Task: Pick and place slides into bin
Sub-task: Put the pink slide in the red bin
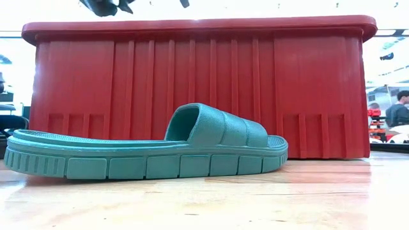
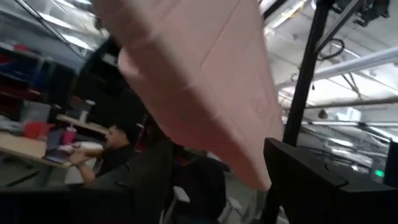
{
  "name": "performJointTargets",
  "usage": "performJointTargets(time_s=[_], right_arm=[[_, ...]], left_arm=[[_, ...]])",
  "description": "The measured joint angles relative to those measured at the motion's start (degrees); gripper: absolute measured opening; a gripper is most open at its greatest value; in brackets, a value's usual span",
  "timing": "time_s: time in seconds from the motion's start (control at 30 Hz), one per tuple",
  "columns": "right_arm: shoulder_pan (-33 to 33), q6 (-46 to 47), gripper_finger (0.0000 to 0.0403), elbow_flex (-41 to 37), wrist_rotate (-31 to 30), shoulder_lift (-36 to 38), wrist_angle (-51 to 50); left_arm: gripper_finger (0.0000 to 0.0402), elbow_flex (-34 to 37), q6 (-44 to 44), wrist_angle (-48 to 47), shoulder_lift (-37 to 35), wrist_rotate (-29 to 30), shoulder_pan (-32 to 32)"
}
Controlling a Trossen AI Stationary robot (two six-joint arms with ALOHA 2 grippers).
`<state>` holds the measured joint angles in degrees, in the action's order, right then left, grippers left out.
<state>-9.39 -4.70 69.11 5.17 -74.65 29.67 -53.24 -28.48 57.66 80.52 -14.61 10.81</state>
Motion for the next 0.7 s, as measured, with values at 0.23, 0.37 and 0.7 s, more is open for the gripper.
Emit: performJointTargets(time_s=[0.23, 0.37, 0.7], right_arm=[[-1.74, -1.39, 0.0007, 0.03, 0.32, 0.52, 0.64], [-2.6, -2.39, 0.0007, 0.08, 0.31, 0.95, 1.01], [-2.63, -8.4, 0.0008, 0.05, -0.76, 0.87, 2.71]], left_arm=[[0.0256, -7.02, -3.55, -0.04, 5.09, -5.91, 0.65], [0.0249, -9.51, -3.56, -0.11, 7.23, -5.8, 0.65], [0.0239, -13.64, -7.29, 1.88, 12.26, -6.21, 0.2]])
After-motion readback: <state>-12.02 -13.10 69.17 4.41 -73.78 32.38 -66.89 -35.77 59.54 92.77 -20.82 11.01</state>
